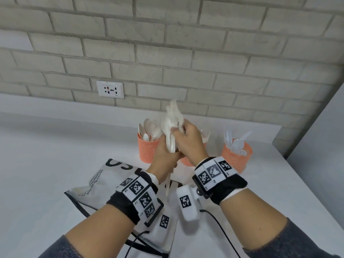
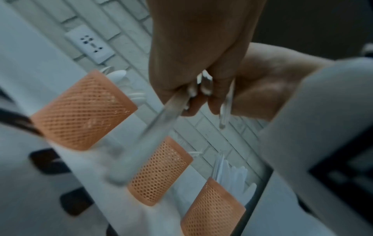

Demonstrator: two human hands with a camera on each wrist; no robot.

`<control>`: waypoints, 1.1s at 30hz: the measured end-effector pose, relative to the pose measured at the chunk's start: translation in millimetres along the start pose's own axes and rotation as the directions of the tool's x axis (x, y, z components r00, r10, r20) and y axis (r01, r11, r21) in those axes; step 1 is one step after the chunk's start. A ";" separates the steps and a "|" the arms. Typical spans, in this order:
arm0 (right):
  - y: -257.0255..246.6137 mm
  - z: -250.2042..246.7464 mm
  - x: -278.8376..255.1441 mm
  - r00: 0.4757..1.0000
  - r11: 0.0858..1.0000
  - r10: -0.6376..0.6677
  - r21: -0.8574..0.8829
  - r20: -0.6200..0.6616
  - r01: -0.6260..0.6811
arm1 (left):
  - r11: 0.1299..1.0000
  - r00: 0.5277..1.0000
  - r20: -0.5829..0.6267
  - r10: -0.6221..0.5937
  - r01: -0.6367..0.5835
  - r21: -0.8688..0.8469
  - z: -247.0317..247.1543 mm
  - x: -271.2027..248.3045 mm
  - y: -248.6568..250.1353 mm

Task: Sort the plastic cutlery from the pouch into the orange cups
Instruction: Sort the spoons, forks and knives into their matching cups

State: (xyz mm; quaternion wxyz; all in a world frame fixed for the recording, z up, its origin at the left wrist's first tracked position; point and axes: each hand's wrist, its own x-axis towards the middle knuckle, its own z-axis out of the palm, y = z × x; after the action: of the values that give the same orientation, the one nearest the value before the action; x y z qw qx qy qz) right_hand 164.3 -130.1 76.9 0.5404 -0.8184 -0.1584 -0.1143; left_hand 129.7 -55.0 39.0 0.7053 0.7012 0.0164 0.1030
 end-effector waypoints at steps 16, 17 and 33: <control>40.4 -44.0 94.7 0.879 0.882 0.275 0.467 -0.388 -0.070 | 0.900 0.977 0.102 -0.189 0.214 -0.381 -41.8 21.1 13.7; 46.3 -38.5 95.9 0.880 0.905 0.238 0.424 -0.411 -0.047 | 0.897 0.979 0.101 -0.178 0.203 -0.392 -42.3 21.8 14.9; 77.1 -13.2 82.3 0.927 0.940 0.282 0.264 -0.248 -0.215 | 0.957 0.979 0.182 -0.098 0.142 -0.252 -43.0 29.0 8.2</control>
State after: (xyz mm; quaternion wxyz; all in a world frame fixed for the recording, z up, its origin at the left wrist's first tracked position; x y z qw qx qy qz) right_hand 269.6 -159.3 46.1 0.6594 -0.7383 0.0137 -0.1407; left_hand 149.9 -7.8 50.0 0.7961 0.6050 -0.0141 0.0019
